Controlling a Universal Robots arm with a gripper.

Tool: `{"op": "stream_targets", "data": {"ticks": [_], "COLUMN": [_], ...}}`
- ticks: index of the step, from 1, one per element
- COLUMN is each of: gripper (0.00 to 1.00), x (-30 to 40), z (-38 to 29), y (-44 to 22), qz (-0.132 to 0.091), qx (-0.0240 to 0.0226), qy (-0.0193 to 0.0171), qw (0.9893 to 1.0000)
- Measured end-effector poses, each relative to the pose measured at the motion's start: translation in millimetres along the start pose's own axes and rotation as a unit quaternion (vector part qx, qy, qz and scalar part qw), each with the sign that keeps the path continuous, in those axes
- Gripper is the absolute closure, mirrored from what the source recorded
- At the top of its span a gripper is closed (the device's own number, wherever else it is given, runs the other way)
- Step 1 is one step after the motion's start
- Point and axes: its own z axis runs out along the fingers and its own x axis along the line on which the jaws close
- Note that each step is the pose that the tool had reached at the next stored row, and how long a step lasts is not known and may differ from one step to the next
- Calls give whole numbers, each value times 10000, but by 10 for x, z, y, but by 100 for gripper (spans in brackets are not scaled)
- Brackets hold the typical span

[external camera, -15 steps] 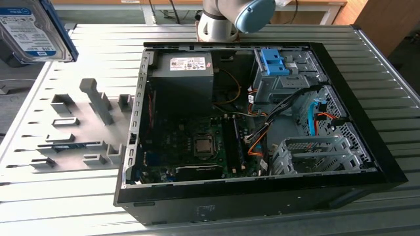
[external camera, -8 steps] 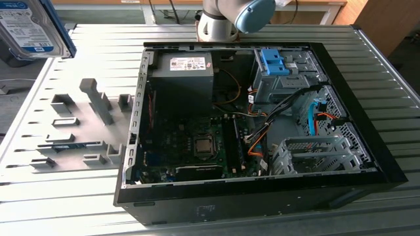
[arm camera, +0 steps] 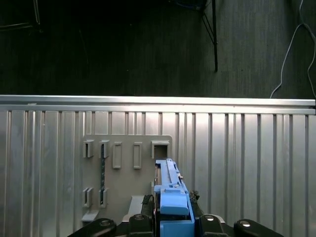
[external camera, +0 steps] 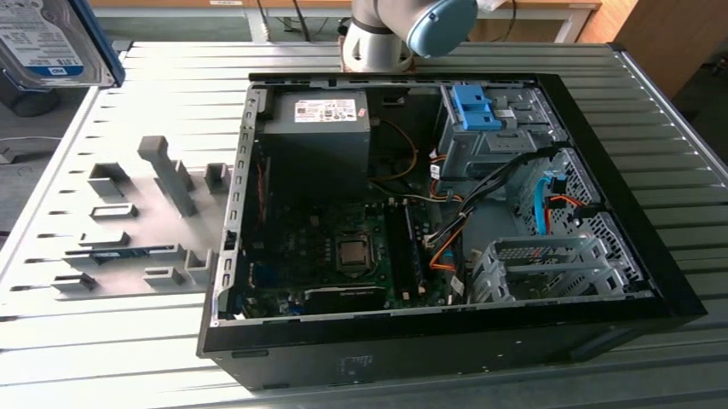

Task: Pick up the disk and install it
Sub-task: 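Pick up the disk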

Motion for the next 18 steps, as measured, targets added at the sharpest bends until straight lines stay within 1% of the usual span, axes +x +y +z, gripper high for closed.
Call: {"op": "stream_targets", "data": {"ticks": [14,16,18], "gripper": [63,63,63], "x": [-1,0,0], "z": [-14,-14,-14], "y": [-3,-19,-55], "qz": [0,-1,0], "qx": [0,0,0], "qy": [0,0,0], "qw": [10000,10000,10000]}}
